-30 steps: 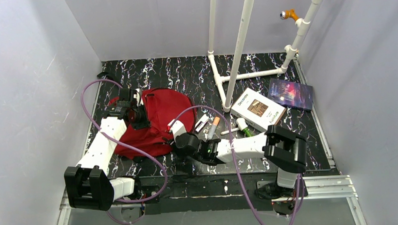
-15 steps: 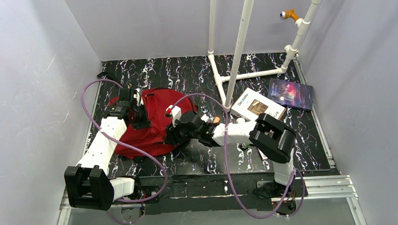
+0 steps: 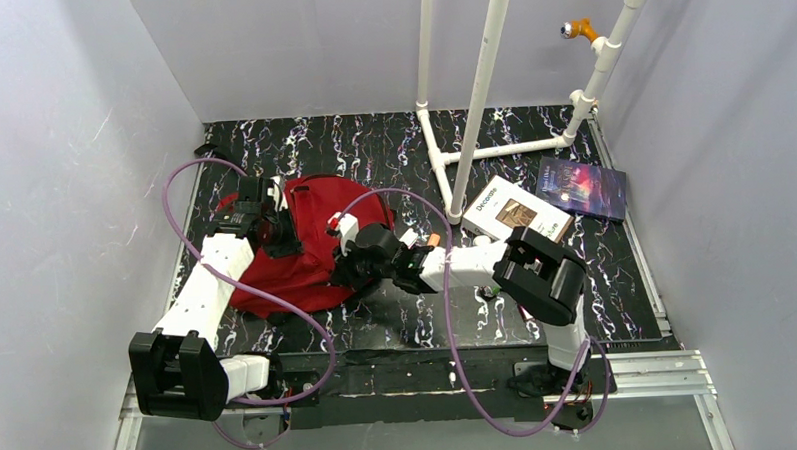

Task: Pack the student bag
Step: Unzip the student bag at the center of the board.

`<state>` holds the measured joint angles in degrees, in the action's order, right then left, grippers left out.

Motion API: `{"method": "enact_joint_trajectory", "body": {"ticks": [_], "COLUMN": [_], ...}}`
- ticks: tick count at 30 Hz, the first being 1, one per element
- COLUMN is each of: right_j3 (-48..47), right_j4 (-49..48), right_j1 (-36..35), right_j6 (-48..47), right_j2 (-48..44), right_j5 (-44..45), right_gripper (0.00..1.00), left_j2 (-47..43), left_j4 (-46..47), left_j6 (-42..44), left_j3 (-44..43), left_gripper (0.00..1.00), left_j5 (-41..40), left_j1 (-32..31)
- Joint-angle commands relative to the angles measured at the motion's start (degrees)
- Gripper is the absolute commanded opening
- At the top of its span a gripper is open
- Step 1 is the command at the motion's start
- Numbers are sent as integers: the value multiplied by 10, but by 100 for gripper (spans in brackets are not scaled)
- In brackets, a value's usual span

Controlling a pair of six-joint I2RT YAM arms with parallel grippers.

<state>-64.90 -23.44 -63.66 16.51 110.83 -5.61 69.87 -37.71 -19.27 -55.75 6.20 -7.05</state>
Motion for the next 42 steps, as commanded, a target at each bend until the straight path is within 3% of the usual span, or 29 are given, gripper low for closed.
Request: {"method": "enact_joint_trajectory", "body": {"ticks": [1,7,10,12,15,16,20,22,26,27,33,36,39,42], "right_j3": [4,54,72,80,90,95,112,116,123,125,123,124,123,122], "right_j4": [-6,-101,-164,-203,-261,-296,-342,-348,-350,-349,-341,-340,-355,-368], "right_j1": [-1,12,28,38,52,55,58,58,58,58,59,59,59,59], "right_j6": [25,116,172,207,270,304,345,350,338,337,334,333,337,348], "right_j2": [-53,-62,-56,-44,-24,-18,-11,-12,-22,-26,-36,-44,-43,-45], "right_j5": [22,-24,-62,-82,-113,-124,-136,-135,-124,-120,-117,-114,-120,-125], "right_gripper": [3,1,1,1,1,1,1,1,1,1,1,1,1,1], "left_j2": [-17,-11,-18,-25,-45,-57,-98,-110,-142,-157,-240,-231,-198,-192], "left_j4": [7,3,2,2,-3,-12,-58,-69,-77,-62,17,67,82,94], "left_j6": [3,3,5,6,7,8,-4,-44,-177,-207,-305,-317,-322,-332], "left_j3": [3,-2,2,4,10,8,-7,-1,31,52,155,187,191,198], "left_gripper": [0,0,11,31,89,97,98,95,58,54,66,66,75,68], "left_j5": [-16,-17,-21,-21,-17,-27,-75,-34,-18,-14,-35,-16,-24,-41], "left_j1": [1,2,2,2,0,-8,-86,-89,-89,-89,-89,-89,-89,-89]}}
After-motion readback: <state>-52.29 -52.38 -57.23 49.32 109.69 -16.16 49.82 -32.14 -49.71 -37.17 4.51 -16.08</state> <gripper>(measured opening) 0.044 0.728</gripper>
